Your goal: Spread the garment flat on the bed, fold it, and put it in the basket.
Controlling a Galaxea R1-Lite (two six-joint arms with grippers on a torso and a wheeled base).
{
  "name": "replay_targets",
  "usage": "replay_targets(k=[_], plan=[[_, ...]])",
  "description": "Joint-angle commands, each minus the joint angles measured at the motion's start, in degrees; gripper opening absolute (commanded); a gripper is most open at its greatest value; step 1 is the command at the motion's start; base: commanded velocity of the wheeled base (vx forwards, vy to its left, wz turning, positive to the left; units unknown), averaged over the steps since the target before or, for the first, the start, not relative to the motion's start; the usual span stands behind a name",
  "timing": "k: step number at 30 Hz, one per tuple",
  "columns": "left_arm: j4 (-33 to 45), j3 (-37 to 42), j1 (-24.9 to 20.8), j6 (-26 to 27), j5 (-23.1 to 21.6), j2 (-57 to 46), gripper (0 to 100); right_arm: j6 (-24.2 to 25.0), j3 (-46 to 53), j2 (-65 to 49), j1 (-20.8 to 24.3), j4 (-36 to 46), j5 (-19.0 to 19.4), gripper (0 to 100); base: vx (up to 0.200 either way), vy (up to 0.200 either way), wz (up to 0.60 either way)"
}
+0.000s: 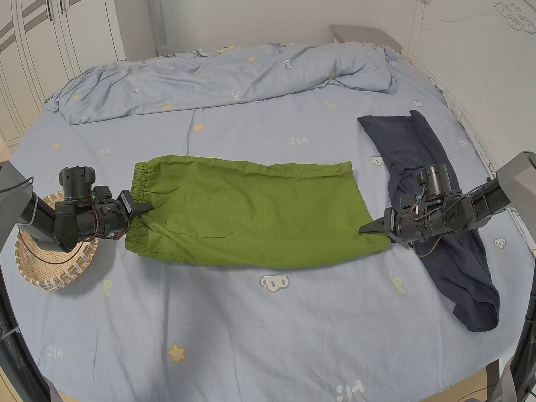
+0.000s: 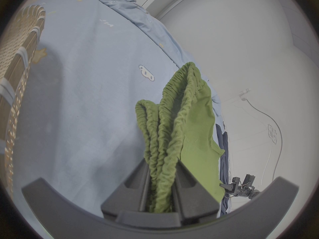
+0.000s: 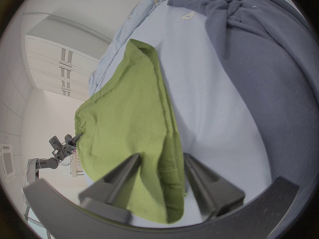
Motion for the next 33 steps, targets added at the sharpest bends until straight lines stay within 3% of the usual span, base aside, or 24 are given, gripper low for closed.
replay_targets(k=[1,19,27,33], plan=[[-0.01,0.01,0.11,-0.01,0.00,0.16,0,-0.23,0.34,0.33,-0.62,-1.26,-0.23,0,0.000,0.000,0.00],[0.34,0.62,0.29,1.31,0.00,-0.28,0,-0.31,2.01,-6.35,-0.53,-1.26,-0.32,0,0.000,0.000,0.00],[5.44,7.39,0.81,7.20,0.00,-6.25,0,-1.02,8.25,-11.89,1.49,0.41,-0.41,0,0.000,0.000,0.00],[5.70,16.88,2.48,10.19,0.00,-13.46,0,-3.21,21.34,-17.51,2.72,1.64,-3.31,0,0.000,0.000,0.00]])
